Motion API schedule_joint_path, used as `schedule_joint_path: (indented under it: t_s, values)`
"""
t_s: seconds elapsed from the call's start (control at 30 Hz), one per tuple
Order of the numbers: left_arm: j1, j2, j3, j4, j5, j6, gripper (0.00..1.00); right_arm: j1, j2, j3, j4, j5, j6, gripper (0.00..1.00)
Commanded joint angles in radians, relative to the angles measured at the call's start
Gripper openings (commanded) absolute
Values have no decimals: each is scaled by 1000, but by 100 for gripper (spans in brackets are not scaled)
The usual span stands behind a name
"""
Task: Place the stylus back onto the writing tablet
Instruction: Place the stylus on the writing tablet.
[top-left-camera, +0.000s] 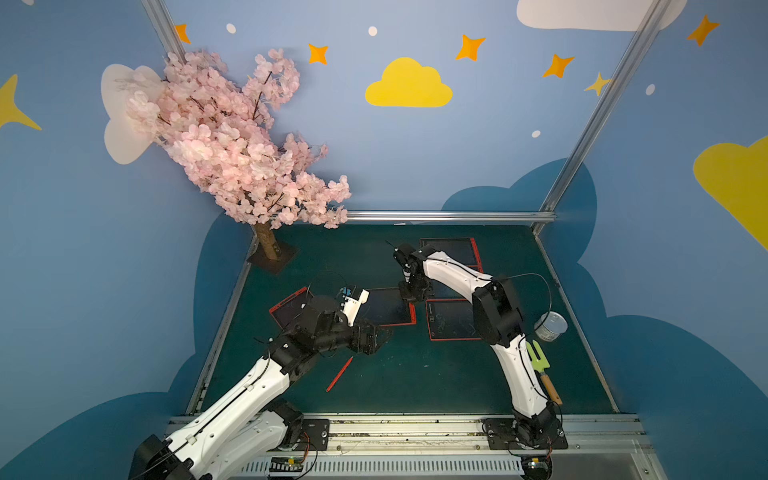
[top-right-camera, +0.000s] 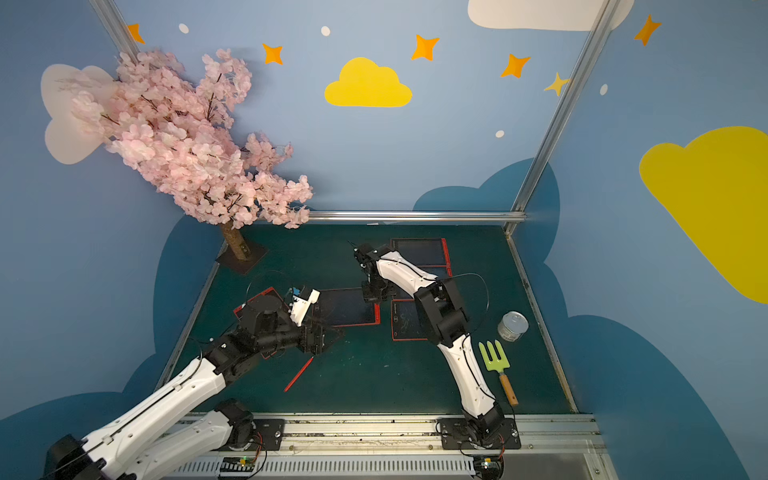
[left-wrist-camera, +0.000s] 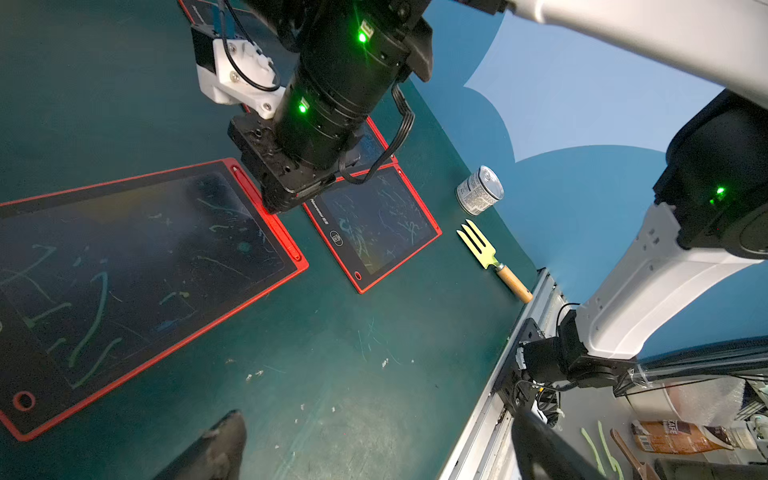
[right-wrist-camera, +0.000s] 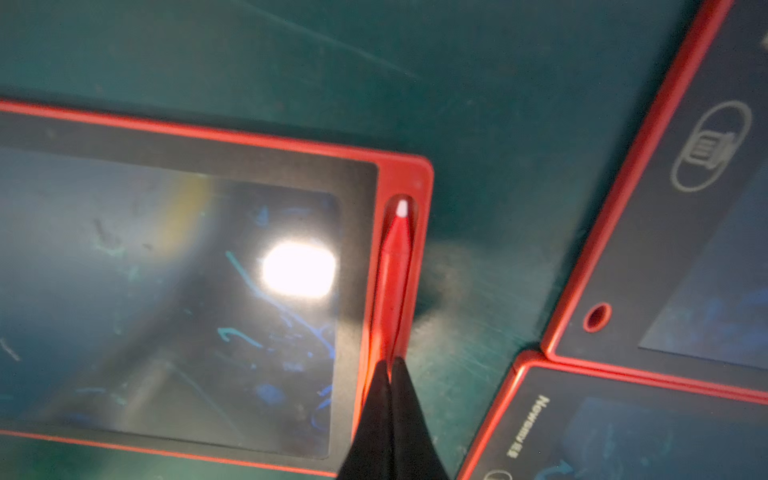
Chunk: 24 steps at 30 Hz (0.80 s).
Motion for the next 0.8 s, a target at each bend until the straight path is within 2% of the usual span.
schedule_joint_path:
  t_s: [0.0, 0.37, 0.77]
  values:
    - [-2, -8, 17, -5, -3, 6, 98, 5, -40, -13, 4, -13, -2, 1]
    - [-2, -5, 18, -7, -4, 6, 99, 6, 1, -25, -8, 21, 14, 1]
    - [-2, 0, 20, -8, -2, 4, 98, 11, 9, -66, 22, 0, 21, 1]
